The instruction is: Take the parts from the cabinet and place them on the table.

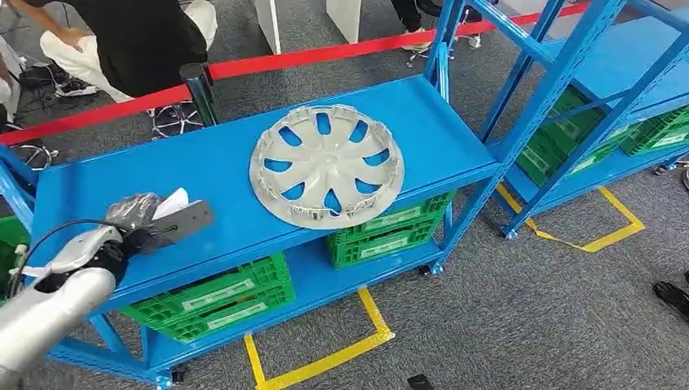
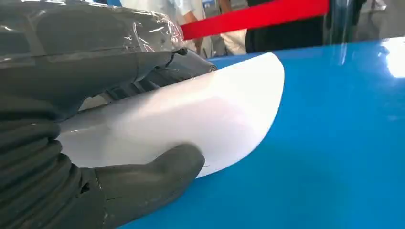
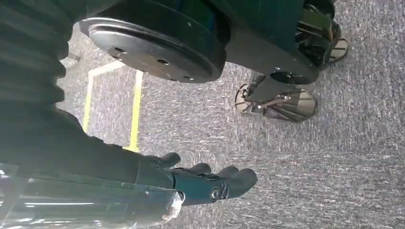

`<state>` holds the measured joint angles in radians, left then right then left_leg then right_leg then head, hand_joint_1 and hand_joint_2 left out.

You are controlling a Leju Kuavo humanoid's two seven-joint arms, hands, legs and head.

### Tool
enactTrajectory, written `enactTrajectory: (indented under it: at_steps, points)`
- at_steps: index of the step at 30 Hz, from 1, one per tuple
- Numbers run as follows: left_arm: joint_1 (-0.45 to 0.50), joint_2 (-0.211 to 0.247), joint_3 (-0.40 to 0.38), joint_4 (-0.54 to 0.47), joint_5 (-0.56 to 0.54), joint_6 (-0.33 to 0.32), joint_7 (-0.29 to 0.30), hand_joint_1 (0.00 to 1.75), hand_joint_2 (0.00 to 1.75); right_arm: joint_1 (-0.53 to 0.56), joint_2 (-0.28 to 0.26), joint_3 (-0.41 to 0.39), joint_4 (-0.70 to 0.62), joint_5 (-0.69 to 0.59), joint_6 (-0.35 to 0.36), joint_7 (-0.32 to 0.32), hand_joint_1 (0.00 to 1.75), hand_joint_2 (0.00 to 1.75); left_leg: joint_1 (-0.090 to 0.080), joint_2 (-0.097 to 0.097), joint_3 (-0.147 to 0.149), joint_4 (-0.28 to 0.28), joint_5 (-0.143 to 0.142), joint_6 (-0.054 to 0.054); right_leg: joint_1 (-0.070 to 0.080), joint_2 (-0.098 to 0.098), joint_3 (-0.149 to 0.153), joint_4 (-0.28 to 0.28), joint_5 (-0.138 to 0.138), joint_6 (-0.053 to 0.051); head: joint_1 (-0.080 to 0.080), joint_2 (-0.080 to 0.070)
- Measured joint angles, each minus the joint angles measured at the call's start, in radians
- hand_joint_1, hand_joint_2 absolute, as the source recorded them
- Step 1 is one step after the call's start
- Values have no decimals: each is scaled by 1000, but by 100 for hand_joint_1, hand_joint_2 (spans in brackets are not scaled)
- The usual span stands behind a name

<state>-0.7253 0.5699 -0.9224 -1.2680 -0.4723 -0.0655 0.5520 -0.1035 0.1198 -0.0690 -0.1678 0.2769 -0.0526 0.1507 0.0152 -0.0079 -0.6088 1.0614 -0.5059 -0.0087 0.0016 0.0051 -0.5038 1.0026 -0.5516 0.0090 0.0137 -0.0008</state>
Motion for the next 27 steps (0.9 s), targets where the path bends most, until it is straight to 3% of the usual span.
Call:
enactTrajectory:
  at_steps: [5,12,21,27]
  points:
    - [28,-9,18,-5,56,91,-73,175,175,2,0,0,0,-8,0,-8,0,175,0,0,0,0,0,0,0,0,0,0,0,0,0,0]
    - [51,-18,51,-14,79,129,-96,175,175,2,-1,0,0,-14,0,-11,0,175,0,0,0,0,0,0,0,0,0,0,0,0,0,0]
    - [125,-27,139,-93,223,378,-249,175,175,10,-1,1,0,-30,-13,-11,0,175,0,1,0,0,0,0,0,0,0,0,0,0,0,0]
    - [186,-35,215,-185,286,497,-339,175,175,13,0,17,0,-40,-15,-10,0,175,0,2,0,0,0,0,0,0,-1,0,0,0,-1,0]
